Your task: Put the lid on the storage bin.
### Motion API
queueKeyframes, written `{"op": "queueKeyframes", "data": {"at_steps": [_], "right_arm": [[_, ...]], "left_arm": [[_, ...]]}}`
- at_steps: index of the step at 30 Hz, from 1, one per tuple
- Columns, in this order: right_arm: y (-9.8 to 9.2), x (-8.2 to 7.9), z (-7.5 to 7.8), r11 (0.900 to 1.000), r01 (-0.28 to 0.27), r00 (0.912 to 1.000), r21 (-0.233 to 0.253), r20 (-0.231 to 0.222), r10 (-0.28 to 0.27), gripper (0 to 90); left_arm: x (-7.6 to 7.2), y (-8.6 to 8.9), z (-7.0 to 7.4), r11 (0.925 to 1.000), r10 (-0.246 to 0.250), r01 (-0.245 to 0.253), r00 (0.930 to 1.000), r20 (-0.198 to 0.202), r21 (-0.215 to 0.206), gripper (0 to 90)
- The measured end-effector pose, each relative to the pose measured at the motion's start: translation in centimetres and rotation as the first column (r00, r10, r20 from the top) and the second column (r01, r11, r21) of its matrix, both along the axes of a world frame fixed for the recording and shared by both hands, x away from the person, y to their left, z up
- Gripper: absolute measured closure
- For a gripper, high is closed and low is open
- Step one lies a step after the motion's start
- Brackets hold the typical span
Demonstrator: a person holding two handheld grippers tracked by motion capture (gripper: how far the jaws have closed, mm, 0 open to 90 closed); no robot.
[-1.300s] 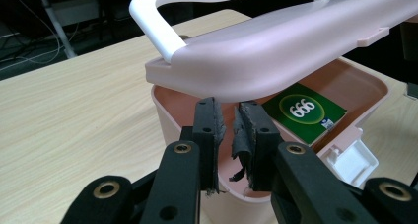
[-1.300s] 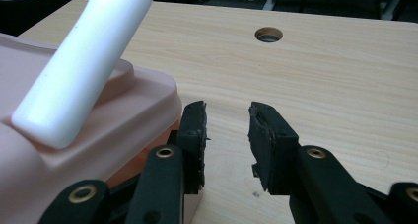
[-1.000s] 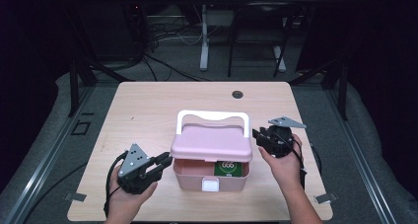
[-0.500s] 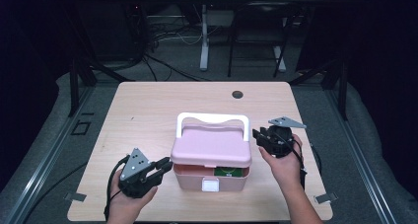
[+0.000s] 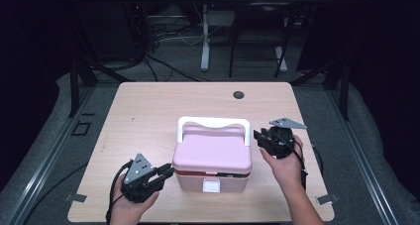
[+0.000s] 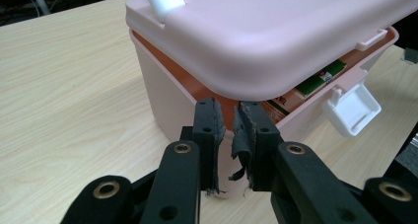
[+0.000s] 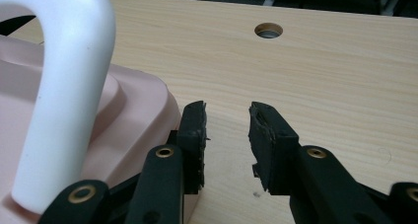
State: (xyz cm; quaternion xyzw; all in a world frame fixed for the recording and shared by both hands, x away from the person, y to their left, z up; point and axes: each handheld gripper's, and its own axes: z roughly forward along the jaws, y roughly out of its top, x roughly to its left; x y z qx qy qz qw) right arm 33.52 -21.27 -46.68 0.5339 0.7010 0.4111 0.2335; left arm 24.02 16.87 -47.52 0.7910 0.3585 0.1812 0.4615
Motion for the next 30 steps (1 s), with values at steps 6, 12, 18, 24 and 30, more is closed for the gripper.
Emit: {"op": "queueKeyframes", "data": {"at_steps": [6, 12, 18, 24, 30], "right_arm": [[0.1, 0.1, -0.1, 1.0, 0.0, 0.9999, 0.004, 0.012, 0.0, 67.4], [0.1, 0.1, -0.2, 1.0, 0.003, 0.9998, 0.005, 0.02, -0.004, 67.4], [0.0, 0.1, -0.1, 1.0, 0.003, 0.9999, 0.006, 0.012, -0.003, 67.2], [0.0, 0.1, -0.1, 1.0, 0.004, 0.9999, 0.01, 0.013, -0.004, 67.0], [0.0, 0.1, -0.1, 1.0, 0.004, 0.9999, 0.01, 0.014, -0.004, 66.7]], "left_arm": [[0.0, 0.0, -0.2, 1.0, -0.002, 0.002, 0.9999, -0.011, 0.003, 78.6], [0.0, 0.0, -0.4, 1.0, -0.003, 0.003, 0.9999, -0.016, 0.007, 78.6], [0.0, 0.0, -0.8, 0.9999, -0.001, 0.002, 0.9995, -0.03, 0.013, 78.5], [0.0, 0.6, -1.2, 0.9999, 0.012, -0.011, 0.999, -0.042, 0.013, 78.1], [0.0, 0.8, -1.3, 0.9998, 0.022, -0.022, 0.999, -0.038, -0.001, 76.5]]}}
